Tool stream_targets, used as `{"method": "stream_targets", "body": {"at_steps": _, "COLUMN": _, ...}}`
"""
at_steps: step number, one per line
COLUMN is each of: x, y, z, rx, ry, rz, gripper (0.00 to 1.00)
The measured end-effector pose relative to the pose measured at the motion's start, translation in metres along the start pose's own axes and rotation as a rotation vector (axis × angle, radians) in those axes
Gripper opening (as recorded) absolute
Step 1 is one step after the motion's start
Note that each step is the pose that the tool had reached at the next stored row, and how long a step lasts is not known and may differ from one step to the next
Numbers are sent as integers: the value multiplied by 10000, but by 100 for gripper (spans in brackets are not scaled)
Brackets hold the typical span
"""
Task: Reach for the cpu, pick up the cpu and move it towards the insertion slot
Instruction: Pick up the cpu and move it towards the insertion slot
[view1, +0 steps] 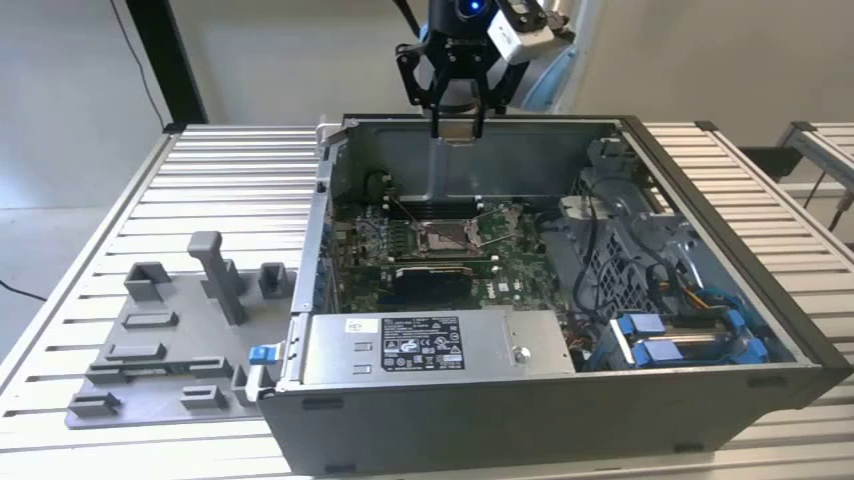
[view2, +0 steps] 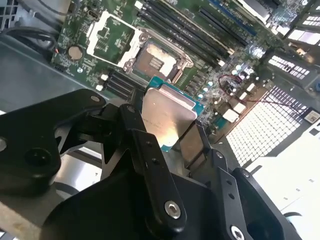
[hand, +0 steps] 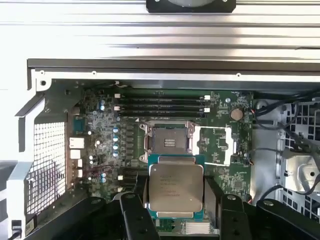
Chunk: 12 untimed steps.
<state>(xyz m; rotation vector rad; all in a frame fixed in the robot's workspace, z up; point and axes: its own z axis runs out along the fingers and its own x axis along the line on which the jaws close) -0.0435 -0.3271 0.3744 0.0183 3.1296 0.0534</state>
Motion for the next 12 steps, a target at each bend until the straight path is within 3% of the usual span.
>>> {"method": "stream_targets", "body": {"at_steps": 12, "x": 0, "y": 3, "z": 0, "rx": -1, "ry": -15, "rz": -1, "gripper": 0}}
